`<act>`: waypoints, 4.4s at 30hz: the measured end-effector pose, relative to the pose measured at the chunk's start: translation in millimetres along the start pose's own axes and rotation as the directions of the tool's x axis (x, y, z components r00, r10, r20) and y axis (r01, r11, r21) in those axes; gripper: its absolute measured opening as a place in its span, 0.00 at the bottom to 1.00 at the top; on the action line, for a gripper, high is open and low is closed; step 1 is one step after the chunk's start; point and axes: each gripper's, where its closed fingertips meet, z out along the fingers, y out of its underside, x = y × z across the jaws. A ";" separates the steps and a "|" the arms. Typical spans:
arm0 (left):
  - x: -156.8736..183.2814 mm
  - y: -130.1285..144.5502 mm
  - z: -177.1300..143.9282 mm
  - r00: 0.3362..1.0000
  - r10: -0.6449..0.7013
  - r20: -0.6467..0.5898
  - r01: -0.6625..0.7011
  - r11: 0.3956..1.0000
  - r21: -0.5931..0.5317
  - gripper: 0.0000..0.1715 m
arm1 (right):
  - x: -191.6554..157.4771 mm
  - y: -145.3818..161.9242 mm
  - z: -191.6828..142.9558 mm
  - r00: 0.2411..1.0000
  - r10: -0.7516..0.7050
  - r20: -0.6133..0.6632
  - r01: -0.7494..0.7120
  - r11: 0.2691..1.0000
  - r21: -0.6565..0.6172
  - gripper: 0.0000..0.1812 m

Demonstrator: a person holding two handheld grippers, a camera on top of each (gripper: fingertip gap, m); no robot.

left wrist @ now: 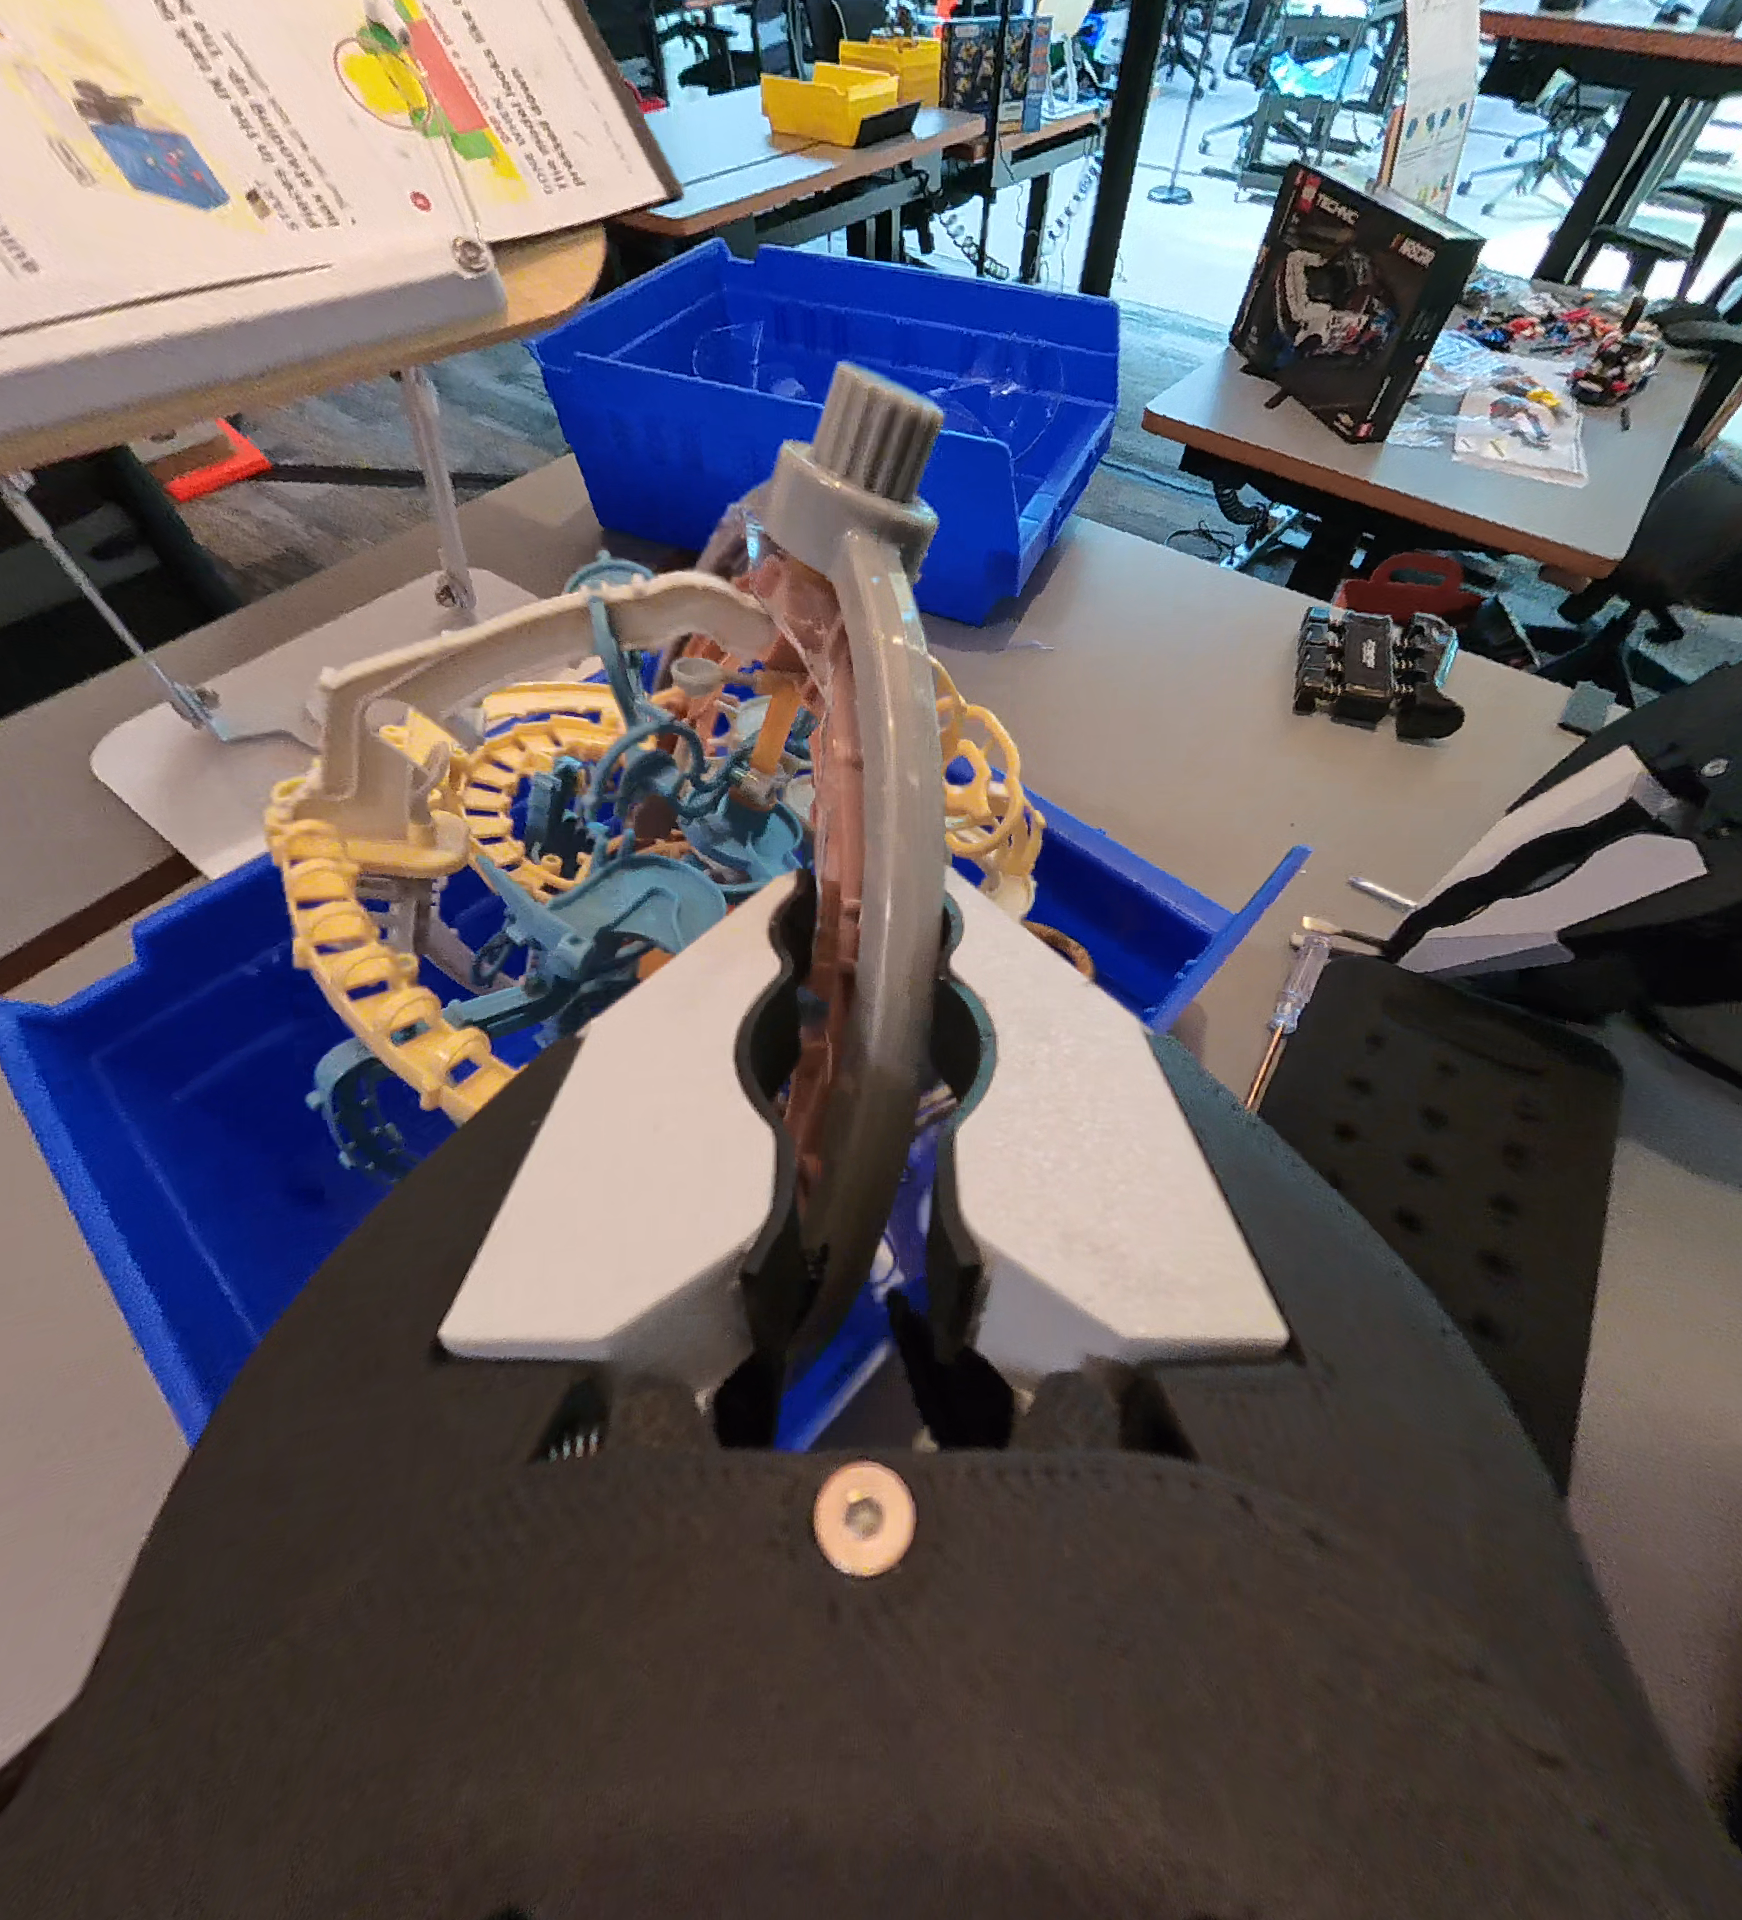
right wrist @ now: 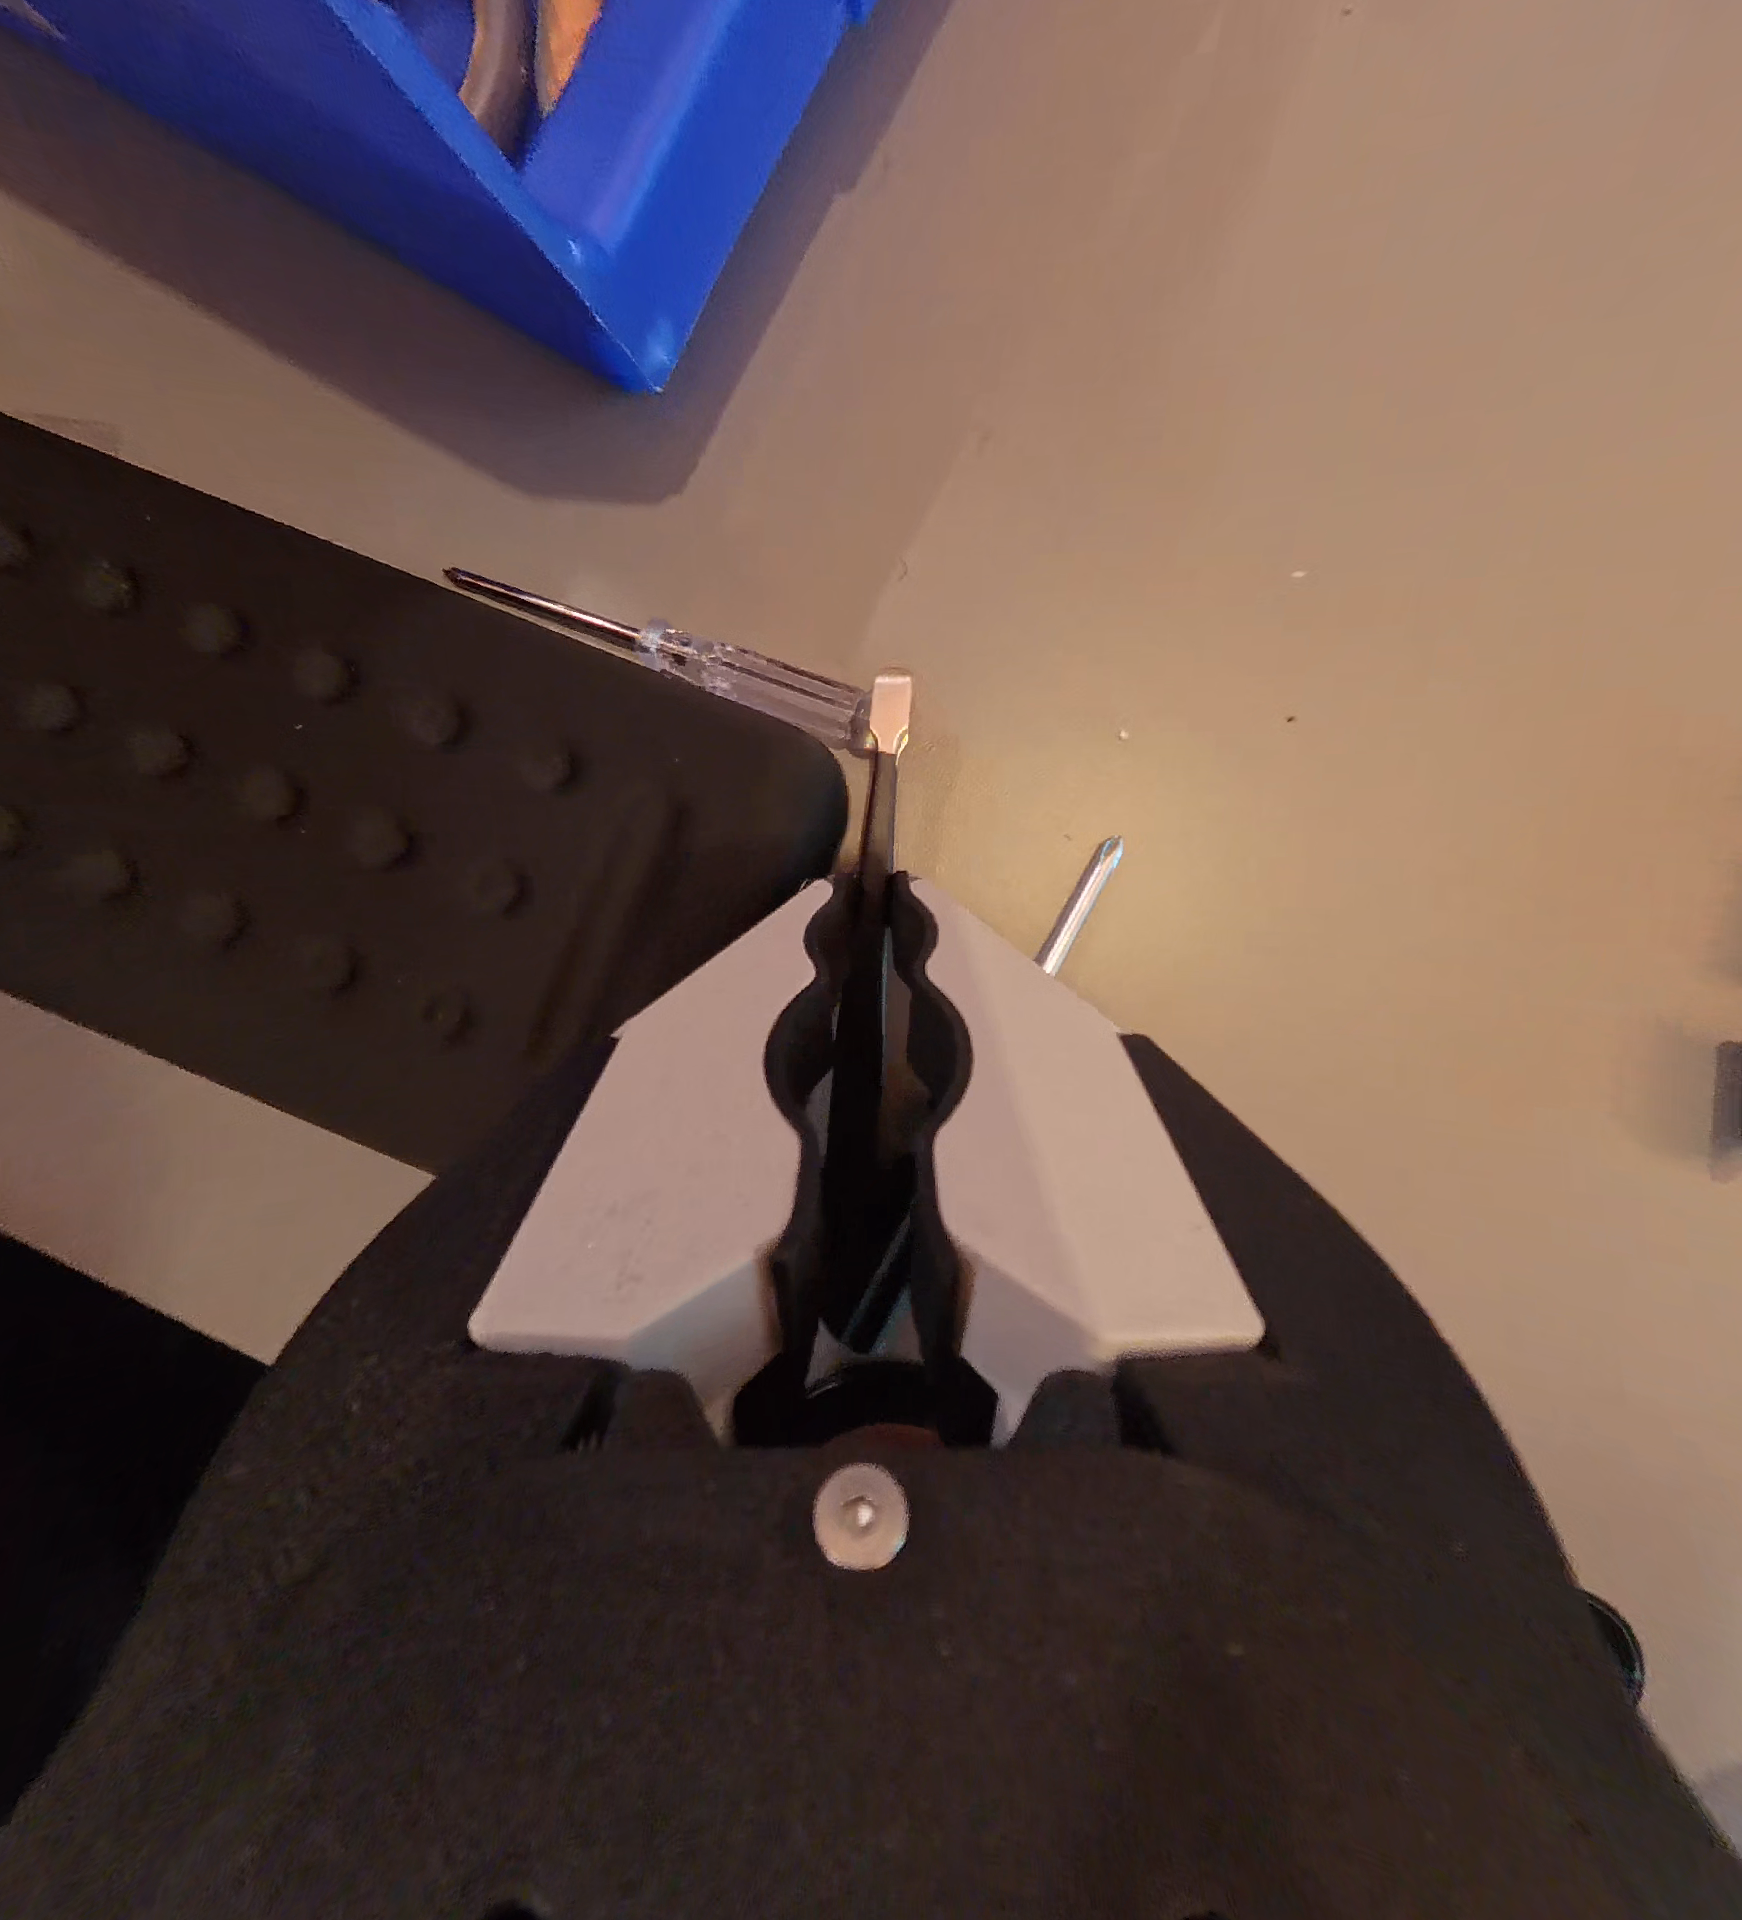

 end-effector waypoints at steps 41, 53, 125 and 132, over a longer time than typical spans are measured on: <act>-54.0 3.5 -53.6 0.942 -0.302 0.149 0.285 0.951 0.121 0.09 | -62.8 -165.1 95.7 0.806 -0.499 0.318 0.589 0.727 -0.354 0.14; -52.6 1.6 -56.6 0.955 -0.269 0.125 0.257 0.961 0.101 0.17 | -60.7 -189.8 58.5 0.801 -0.441 0.405 0.567 0.777 -0.275 0.12; 176.2 60.3 138.0 0.779 0.565 -0.270 -0.624 0.738 -0.257 0.45 | 56.9 -37.2 -61.1 0.953 -0.110 0.283 0.115 0.993 -0.002 0.11; 183.7 43.4 161.1 0.740 0.649 -0.178 -0.673 0.710 -0.208 0.08 | 35.9 -34.7 -112.5 0.936 -0.134 0.324 0.128 0.991 0.039 0.11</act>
